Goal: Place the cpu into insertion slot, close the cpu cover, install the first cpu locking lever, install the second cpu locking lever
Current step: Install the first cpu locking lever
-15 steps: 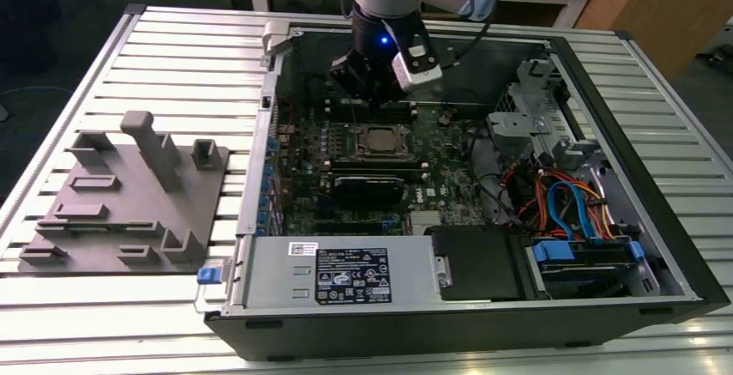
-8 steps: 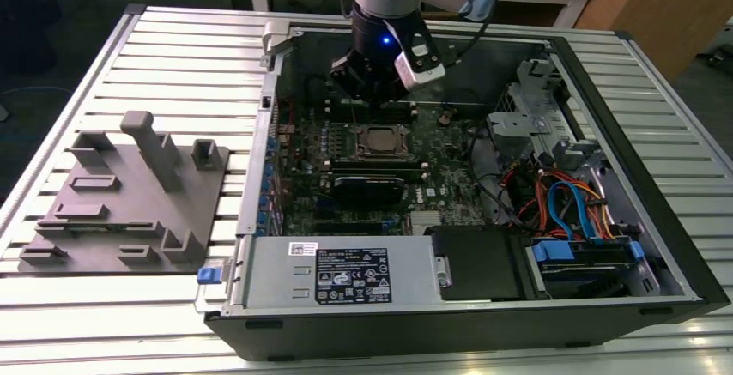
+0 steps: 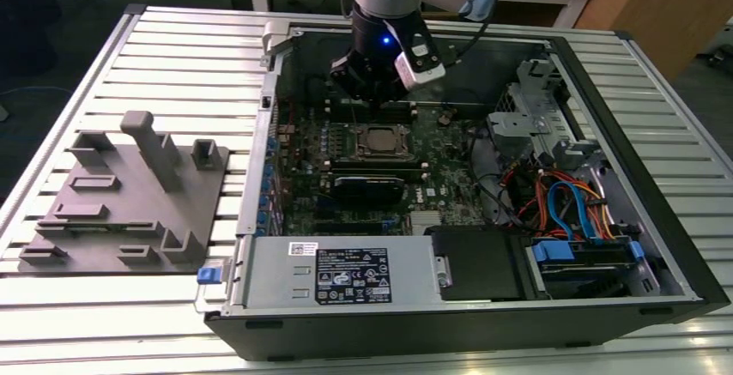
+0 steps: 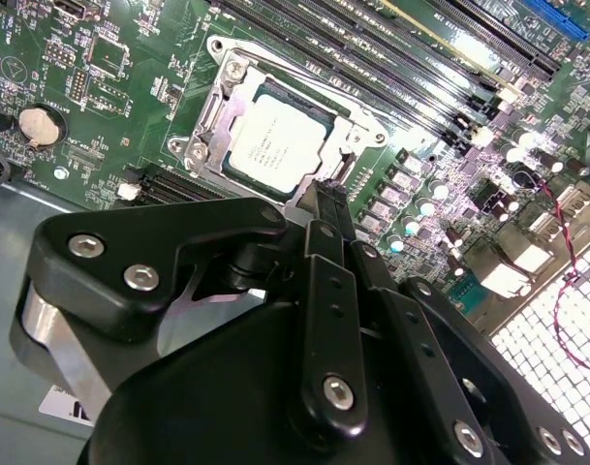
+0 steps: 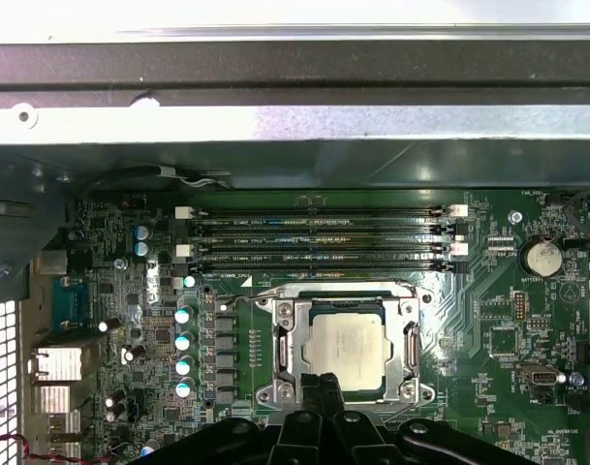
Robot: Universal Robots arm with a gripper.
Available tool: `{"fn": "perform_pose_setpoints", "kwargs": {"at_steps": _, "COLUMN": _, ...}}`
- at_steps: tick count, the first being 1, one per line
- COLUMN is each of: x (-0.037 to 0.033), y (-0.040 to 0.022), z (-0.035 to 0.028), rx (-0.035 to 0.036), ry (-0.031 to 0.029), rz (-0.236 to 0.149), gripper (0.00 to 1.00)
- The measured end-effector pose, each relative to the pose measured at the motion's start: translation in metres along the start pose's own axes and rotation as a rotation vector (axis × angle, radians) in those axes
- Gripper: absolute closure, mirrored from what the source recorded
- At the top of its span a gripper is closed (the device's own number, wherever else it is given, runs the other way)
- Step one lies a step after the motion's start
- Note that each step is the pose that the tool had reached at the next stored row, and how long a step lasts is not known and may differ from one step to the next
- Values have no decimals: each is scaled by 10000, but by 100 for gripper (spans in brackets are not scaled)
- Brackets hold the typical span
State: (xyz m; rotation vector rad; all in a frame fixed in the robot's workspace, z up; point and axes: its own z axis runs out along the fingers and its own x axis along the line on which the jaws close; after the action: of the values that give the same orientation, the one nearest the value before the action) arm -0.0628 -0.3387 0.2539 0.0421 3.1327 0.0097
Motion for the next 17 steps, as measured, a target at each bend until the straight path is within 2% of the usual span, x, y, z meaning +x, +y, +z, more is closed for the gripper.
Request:
{"fn": "perform_pose_setpoints", "kwargs": {"at_steps": 5, "x": 1, "y": 0, "z": 0, "rx": -2, "ry": 0, "rz": -36, "gripper": 89}}
{"fn": "perform_pose_setpoints", "kwargs": {"at_steps": 10, "x": 18, "y": -2, "z": 2, "rx": -5, "ry": 1, "rz": -381, "gripper": 89}}
{"fn": "perform_pose_setpoints", "kwargs": {"at_steps": 17, "x": 169, "y": -6, "z": 0, "rx": -3, "ry": -24, "rz": -381, "gripper": 89}}
